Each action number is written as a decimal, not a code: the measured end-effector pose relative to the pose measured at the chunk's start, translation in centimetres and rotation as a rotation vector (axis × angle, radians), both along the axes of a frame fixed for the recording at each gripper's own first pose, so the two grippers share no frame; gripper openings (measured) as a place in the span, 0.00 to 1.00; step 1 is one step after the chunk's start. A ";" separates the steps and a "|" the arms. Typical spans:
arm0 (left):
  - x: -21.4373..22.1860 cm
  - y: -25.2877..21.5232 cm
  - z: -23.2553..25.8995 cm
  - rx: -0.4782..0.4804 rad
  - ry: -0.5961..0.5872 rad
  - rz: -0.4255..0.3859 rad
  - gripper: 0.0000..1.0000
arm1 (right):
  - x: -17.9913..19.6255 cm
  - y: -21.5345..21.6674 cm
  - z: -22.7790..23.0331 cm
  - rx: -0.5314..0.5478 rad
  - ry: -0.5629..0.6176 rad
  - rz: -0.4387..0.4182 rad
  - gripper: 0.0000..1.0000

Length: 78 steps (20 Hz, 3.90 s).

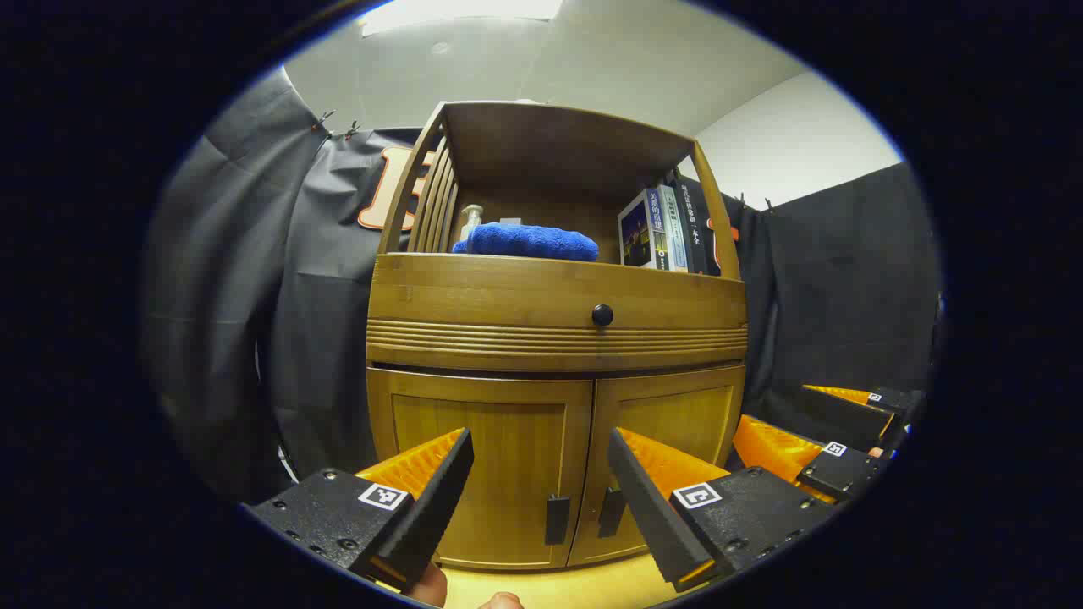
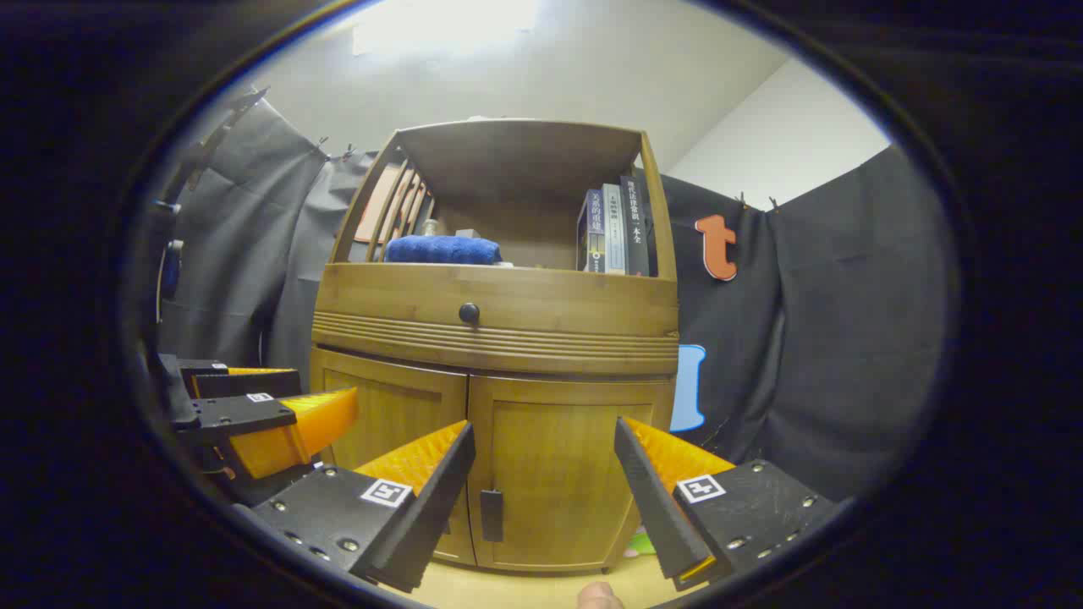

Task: Open the right door of the double-door shoe cabinet with the right hand, and open the left door with the left hand.

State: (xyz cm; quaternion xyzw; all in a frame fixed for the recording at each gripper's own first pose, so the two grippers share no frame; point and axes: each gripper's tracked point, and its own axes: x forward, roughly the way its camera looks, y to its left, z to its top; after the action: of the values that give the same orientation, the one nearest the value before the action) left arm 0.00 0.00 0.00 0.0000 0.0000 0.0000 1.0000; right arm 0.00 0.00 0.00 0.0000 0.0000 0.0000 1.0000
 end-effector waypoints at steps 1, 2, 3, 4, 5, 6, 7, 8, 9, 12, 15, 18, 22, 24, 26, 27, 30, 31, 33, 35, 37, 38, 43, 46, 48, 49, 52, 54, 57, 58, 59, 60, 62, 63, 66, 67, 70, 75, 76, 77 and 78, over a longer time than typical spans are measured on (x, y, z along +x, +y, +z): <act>0.0 0.1 0.1 0.000 -0.001 0.002 0.98 | 0.0 0.0 0.0 -0.001 0.000 0.000 0.96; 0.0 0.3 0.0 0.000 -0.002 0.005 0.96 | 0.0 0.1 0.0 -0.001 0.001 0.000 0.96; 0.0 0.4 0.1 0.000 -0.001 0.008 0.98 | 0.0 0.2 -0.1 -0.002 0.002 0.000 0.96; 0.0 0.5 0.0 -0.001 -0.001 0.010 0.98 | 0.0 0.3 -0.1 -0.004 0.003 0.001 0.96; 0.1 0.5 0.0 -0.001 -0.001 0.012 0.98 | 0.0 0.3 -0.2 -0.005 0.004 0.003 0.96; 0.1 0.6 -0.1 -0.001 0.002 0.013 0.96 | 0.1 0.3 -0.1 -0.005 0.004 0.003 0.96; 0.1 0.6 -0.1 0.000 0.004 0.015 0.96 | 0.1 0.3 -0.2 -0.004 0.005 0.003 0.96; 0.0 0.6 -0.1 0.000 0.004 0.016 0.96 | 0.0 0.3 -0.2 -0.002 0.005 0.003 0.96; 0.0 0.6 -0.1 0.000 0.004 0.017 0.96 | 0.1 0.2 -0.3 0.000 0.007 0.004 0.96; -0.1 0.5 -0.1 0.002 0.004 0.018 0.98 | 0.0 0.2 -0.4 0.004 0.010 0.002 0.96; -0.1 0.5 0.0 0.003 0.005 0.020 0.96 | 0.0 0.2 -0.7 0.005 0.013 0.005 0.96; -0.3 0.7 0.1 0.005 0.002 0.027 0.98 | 0.1 0.3 -1.1 0.004 0.021 0.011 0.96; -0.9 1.9 0.0 0.011 0.003 0.055 0.98 | 0.7 1.2 -2.5 0.014 0.048 0.031 0.96; -1.3 3.0 -0.1 0.022 0.009 0.084 0.96 | 1.4 1.7 -3.6 0.015 0.069 0.042 0.96; -1.8 4.6 -0.1 0.035 0.012 0.124 0.96 | 2.3 2.5 -4.7 0.024 0.094 0.059 0.96; -2.2 5.5 -0.1 0.040 0.014 0.146 0.96 | 2.7 2.9 -5.5 0.031 0.111 0.066 0.98; -3.0 7.9 -0.1 0.047 0.019 0.207 0.96 | 4.4 3.9 -7.4 0.035 0.151 0.080 0.96; -3.2 8.5 0.0 0.050 0.020 0.226 0.96 | 4.9 4.4 -8.5 0.031 0.169 0.086 0.96; -3.5 9.8 -0.2 0.058 0.024 0.258 0.96 | 6.0 5.1 -10.6 0.022 0.207 0.091 0.95; -3.9 11.0 -0.2 0.064 0.029 0.287 0.96 | 7.5 5.8 -12.7 0.015 0.249 0.100 0.97; -4.1 12.2 -0.4 0.072 0.036 0.317 0.96 | 8.4 6.1 -14.8 0.004 0.289 0.085 0.80; -4.3 12.8 -0.5 0.076 0.042 0.332 0.96 | 9.1 6.3 -15.9 0.002 0.310 0.080 0.69; -4.8 15.2 -0.9 0.081 0.057 0.395 0.96 | 11.6 7.1 -19.6 0.034 0.386 0.080 0.50; -4.8 16.0 -1.1 0.077 0.062 0.414 0.96 | 12.6 7.4 -20.9 0.025 0.407 0.068 0.50; -4.6 16.1 -1.2 0.074 0.067 0.419 0.96 | 12.8 6.8 -20.9 0.025 0.406 0.022 0.30; -4.5 16.2 -1.2 0.073 0.068 0.420 0.96 | 13.2 6.9 -21.7 0.025 0.410 0.025 0.34; -4.4 15.9 -1.1 0.067 0.065 0.415 0.97 | 13.0 6.8 -21.5 0.024 0.396 -0.004 0.26; -4.3 15.5 -1.2 0.063 0.063 0.409 0.98 | 12.8 6.9 -21.6 0.046 0.409 -0.010 0.27; -4.3 15.0 -1.3 0.064 0.069 0.398 0.97 | 12.6 6.6 -21.4 0.045 0.408 -0.030 0.27; -4.4 14.8 -1.2 0.065 0.068 0.395 0.97 | 12.5 6.4 -21.4 0.045 0.404 -0.037 0.27; -4.4 14.6 -1.2 0.067 0.066 0.391 0.97 | 12.2 6.3 -21.3 0.046 0.402 -0.041 0.27; -4.5 14.4 -1.1 0.067 0.065 0.385 0.96 | 11.7 6.2 -21.3 0.050 0.402 -0.042 0.27; -4.4 13.6 -1.1 0.066 0.061 0.371 0.97 | 10.3 5.8 -21.0 0.054 0.405 -0.041 0.27; -4.3 13.2 -1.0 0.064 0.061 0.361 0.98 | 9.6 5.6 -20.8 0.058 0.406 -0.042 0.27; -4.1 11.9 -1.1 0.059 0.061 0.329 0.96 | 8.4 4.9 -20.4 0.067 0.409 -0.047 0.27; -4.0 11.5 -1.1 0.058 0.061 0.319 0.96 | 7.9 4.7 -20.3 0.069 0.411 -0.050 0.27; -4.2 10.6 -1.2 0.061 0.059 0.296 0.96 | 6.8 4.2 -20.1 0.076 0.413 -0.056 0.27; -4.1 9.4 -1.3 0.053 0.065 0.267 0.96 | 5.0 3.3 -19.8 0.080 0.416 -0.062 0.26; -4.0 9.1 -1.5 0.050 0.066 0.260 0.96 | 4.8 3.2 -19.7 0.081 0.417 -0.064 0.26; -4.0 8.8 -1.6 0.045 0.067 0.253 0.97 | 4.5 3.0 -19.7 0.083 0.418 -0.066 0.26; -3.9 8.5 -1.6 0.041 0.068 0.246 0.97 | 4.3 2.8 -19.7 0.085 0.420 -0.067 0.26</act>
State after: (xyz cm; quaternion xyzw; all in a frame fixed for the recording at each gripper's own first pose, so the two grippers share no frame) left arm -3.88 8.53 -1.64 0.0206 0.0341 0.1226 0.9917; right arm 4.26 2.79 -19.66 0.0421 0.2083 -0.0335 0.9766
